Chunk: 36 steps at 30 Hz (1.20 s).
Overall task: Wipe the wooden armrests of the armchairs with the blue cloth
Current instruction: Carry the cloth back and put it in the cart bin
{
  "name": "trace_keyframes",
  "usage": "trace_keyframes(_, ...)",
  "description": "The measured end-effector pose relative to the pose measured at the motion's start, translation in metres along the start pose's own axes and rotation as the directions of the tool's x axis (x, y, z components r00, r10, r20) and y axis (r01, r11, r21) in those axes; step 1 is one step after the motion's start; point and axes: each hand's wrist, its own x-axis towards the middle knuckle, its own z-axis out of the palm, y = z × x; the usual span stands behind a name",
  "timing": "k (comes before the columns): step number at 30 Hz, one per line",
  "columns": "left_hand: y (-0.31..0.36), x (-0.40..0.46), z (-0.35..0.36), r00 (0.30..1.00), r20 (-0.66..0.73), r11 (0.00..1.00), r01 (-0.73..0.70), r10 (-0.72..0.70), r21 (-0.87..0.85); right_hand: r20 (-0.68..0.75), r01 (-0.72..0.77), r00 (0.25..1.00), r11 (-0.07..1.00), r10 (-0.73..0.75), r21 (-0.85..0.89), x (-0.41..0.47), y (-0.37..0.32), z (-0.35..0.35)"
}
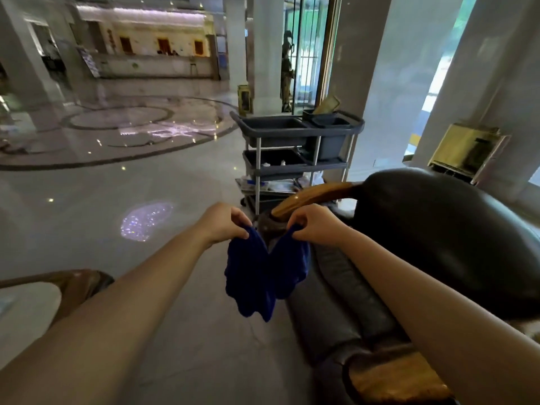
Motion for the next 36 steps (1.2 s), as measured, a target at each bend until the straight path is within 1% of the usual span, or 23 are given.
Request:
trace_keyframes(4,-0.027,0.067,-0.055,1.0,0.003,1.0,-0.024,0.024,0.017,-0.044,-0.015,0.999,1.0,0.015,0.0,0.087,-0.01,0.006)
trace_keyframes(9,-0.068,0.148,-0.107,1.0,-0.002,1.0,-0.014,0.014,0.012,-0.01,-0.043,0.999,0.999,0.043,-0.019,0.192,-0.013,0.017)
trace_keyframes(12,-0.102,0.204,-0.132,1.0,-0.018,1.0,-0.007,0.007,-0.003,0.001,-0.024,1.0,0.999,0.025,-0.041,0.264,-0.004,0.028)
trace_keyframes(16,-0.143,0.293,-0.163,0.999,-0.052,1.0,0.017,-0.017,-0.008,-0.001,0.001,1.0,1.0,-0.001,-0.031,0.37,0.015,0.044)
trace_keyframes(22,-0.161,0.432,-0.219,0.997,-0.081,1.0,-0.002,0.003,0.013,0.013,0.005,1.0,1.0,-0.005,0.015,0.526,0.046,0.045)
trace_keyframes(26,-0.175,0.52,-0.259,0.993,-0.116,0.999,-0.034,0.034,0.006,-0.014,-0.001,1.0,0.998,0.002,0.055,0.624,0.063,0.039)
trace_keyframes(29,-0.189,0.578,-0.28,0.991,-0.127,0.999,-0.039,0.037,-0.016,-0.032,0.004,0.999,0.999,-0.003,0.051,0.685,0.072,0.035)
trace_keyframes(33,-0.214,0.665,-0.299,0.994,-0.1,0.998,-0.049,0.046,-0.03,-0.077,-0.011,0.997,0.999,0.015,0.047,0.764,0.093,0.033)
trace_keyframes(36,-0.229,0.736,-0.32,0.994,-0.045,0.995,-0.099,0.099,-0.009,-0.146,-0.055,0.987,0.996,0.066,0.074,0.819,0.109,0.033)
